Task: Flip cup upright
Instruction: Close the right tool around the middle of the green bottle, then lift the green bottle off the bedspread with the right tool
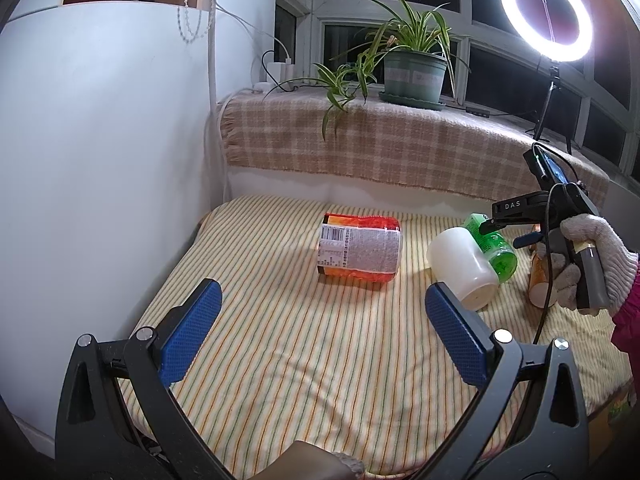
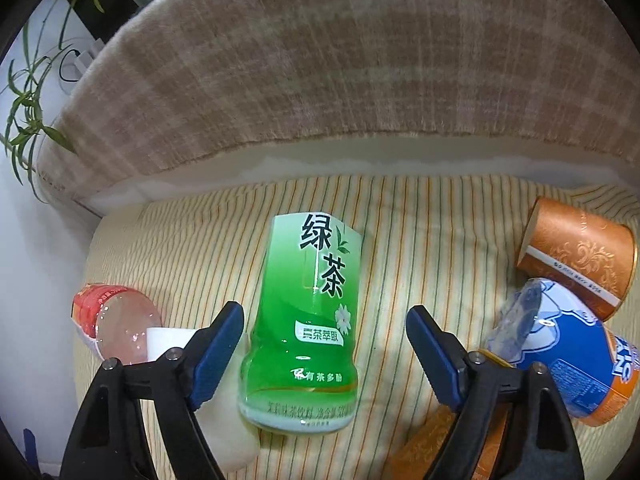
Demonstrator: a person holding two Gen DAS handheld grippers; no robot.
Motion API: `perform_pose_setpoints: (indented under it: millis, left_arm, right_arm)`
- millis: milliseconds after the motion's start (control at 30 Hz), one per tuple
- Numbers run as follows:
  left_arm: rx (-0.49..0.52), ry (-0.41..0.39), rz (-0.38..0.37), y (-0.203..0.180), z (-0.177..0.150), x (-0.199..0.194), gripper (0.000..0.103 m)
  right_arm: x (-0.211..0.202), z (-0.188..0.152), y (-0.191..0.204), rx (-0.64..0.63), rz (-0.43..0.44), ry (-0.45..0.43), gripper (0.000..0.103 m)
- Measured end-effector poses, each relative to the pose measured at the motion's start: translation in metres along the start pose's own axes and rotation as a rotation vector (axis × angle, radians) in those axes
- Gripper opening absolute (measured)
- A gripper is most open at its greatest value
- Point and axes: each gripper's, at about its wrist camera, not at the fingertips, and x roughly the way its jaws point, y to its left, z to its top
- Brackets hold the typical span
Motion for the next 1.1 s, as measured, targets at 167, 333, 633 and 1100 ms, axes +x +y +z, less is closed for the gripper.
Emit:
perform_pose_setpoints:
  millis: [167,333,633,1100]
  left_arm:
    - [-0.001,-0.001,-0.001,0.001,-0.001,-0.001,0.103]
    - [-0.001,-0.001,0.002,0.004,-0.001,0.000,0.103]
    - [-0.002,0.006,0.006,0.005,-0.002,-0.001,0.103]
    - [0.002,-0.003,-0.002,0.000,-0.004,-0.005,0.103]
  right_arm:
    - [0.010,0.002,0.007,-0.003,0.003,0.025,0.083]
    - [0.024,0.004,0.010,0.009,0.005,0.059,0.079]
    - [0.036,0.001,0.014,0.028,0.036,0.083,0.063]
    - [-0.031,-0.010,0.013,0.011,0.085,-0.071,0.063]
